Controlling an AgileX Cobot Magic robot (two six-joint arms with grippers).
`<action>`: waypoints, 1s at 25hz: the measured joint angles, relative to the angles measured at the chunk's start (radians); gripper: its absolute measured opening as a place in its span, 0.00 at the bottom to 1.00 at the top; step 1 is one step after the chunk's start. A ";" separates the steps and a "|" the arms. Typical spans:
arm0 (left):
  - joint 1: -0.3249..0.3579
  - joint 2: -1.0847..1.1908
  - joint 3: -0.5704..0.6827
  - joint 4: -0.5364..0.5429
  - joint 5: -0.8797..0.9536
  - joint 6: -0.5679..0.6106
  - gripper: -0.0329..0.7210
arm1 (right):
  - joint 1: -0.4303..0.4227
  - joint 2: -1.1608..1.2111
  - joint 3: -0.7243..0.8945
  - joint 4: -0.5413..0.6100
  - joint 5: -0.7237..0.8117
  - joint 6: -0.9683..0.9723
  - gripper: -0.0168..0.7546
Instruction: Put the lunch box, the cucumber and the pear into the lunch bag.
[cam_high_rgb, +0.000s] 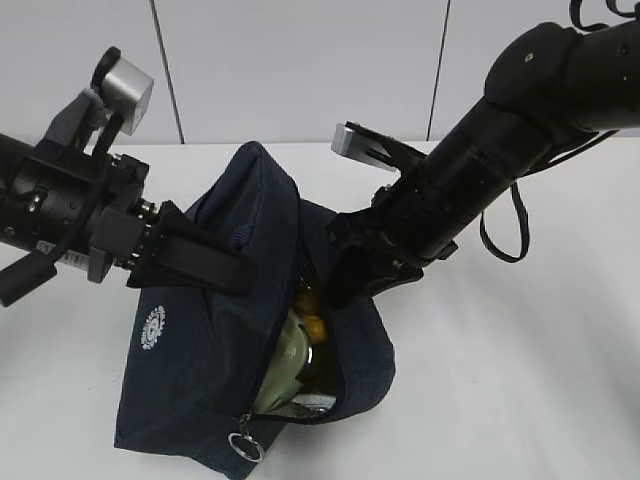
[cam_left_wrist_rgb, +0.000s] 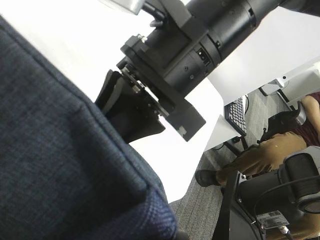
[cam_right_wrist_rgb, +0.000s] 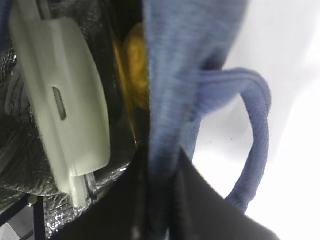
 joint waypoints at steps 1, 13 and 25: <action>0.000 0.000 0.000 0.000 0.000 0.000 0.02 | 0.000 0.000 0.000 0.000 0.002 0.000 0.09; 0.000 0.000 0.000 -0.019 0.008 -0.107 0.02 | -0.002 -0.095 -0.024 -0.184 0.032 0.085 0.03; -0.068 0.036 0.000 -0.268 -0.153 -0.164 0.02 | -0.004 -0.220 -0.133 -0.509 0.144 0.268 0.03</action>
